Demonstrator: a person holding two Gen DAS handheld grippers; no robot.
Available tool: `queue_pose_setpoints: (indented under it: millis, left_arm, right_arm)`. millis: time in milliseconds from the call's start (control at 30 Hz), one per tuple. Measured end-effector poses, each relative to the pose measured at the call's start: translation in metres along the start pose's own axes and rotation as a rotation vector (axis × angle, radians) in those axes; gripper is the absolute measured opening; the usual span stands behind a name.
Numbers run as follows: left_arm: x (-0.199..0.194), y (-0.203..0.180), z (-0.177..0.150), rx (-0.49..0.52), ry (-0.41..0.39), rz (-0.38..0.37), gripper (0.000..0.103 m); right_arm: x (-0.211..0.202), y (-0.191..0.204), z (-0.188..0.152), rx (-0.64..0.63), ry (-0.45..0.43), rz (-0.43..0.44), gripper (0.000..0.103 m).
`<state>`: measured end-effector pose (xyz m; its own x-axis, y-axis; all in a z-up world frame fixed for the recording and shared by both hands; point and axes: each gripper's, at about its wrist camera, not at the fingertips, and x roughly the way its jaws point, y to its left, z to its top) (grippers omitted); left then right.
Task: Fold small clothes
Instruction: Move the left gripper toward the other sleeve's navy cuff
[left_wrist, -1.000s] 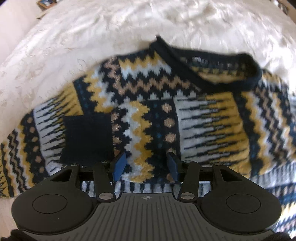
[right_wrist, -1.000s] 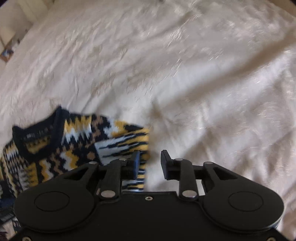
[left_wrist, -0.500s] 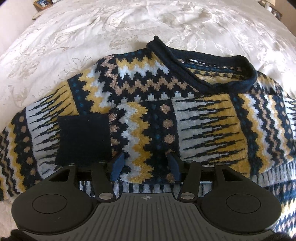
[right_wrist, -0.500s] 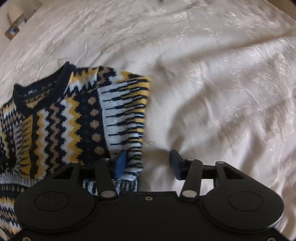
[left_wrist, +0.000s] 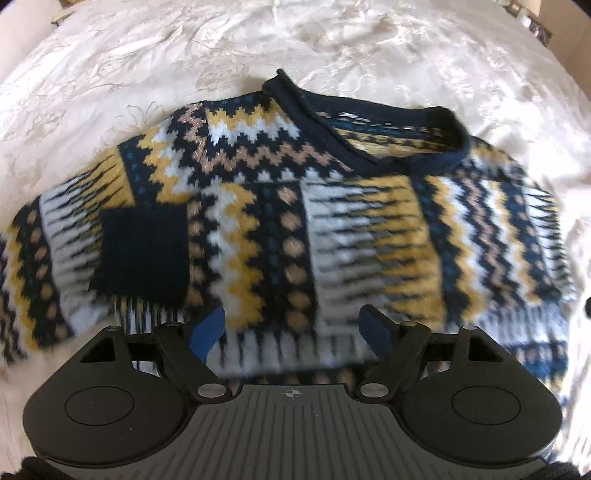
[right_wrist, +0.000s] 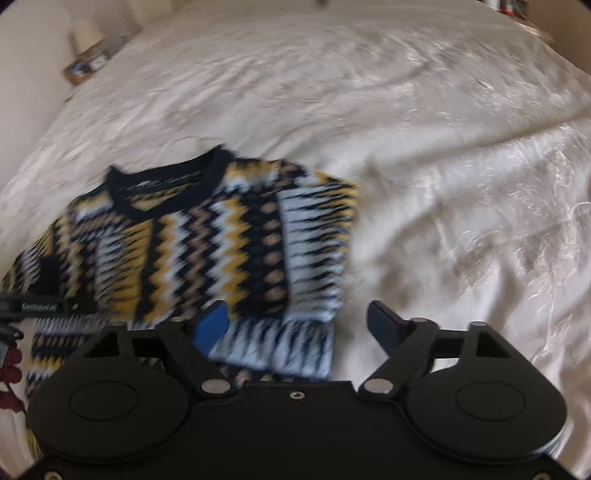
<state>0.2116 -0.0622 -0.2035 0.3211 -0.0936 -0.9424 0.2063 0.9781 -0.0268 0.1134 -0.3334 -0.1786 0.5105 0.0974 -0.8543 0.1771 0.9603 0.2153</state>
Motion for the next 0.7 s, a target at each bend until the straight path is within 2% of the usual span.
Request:
queue_pose_setpoints:
  millis: [200, 233, 367, 533, 700]
  left_arm:
    - [-0.025, -0.021, -0.052, 0.007, 0.021, -0.007, 0.083]
    - [-0.028, -0.025, -0.061, 0.011, 0.034, -0.008, 0.086]
    - [-0.033, -0.034, -0.099, 0.019, 0.093, -0.009, 0.088]
    - [-0.022, -0.035, -0.127, -0.033, 0.181, -0.006, 0.092]
    - [-0.003, -0.036, -0.126, -0.006, 0.215, -0.01, 0.102]
  right_arm:
    - [-0.002, 0.021, -0.028, -0.072, 0.052, 0.102, 0.103]
    - [-0.001, 0.024, -0.034, -0.08, 0.067, 0.11, 0.103]
    - [0.002, 0.03, -0.057, -0.114, 0.131, 0.139, 0.103]
    - [0.017, 0.039, -0.08, -0.173, 0.23, 0.122, 0.103]
    - [0.036, 0.047, -0.093, -0.236, 0.291, 0.091, 0.103]
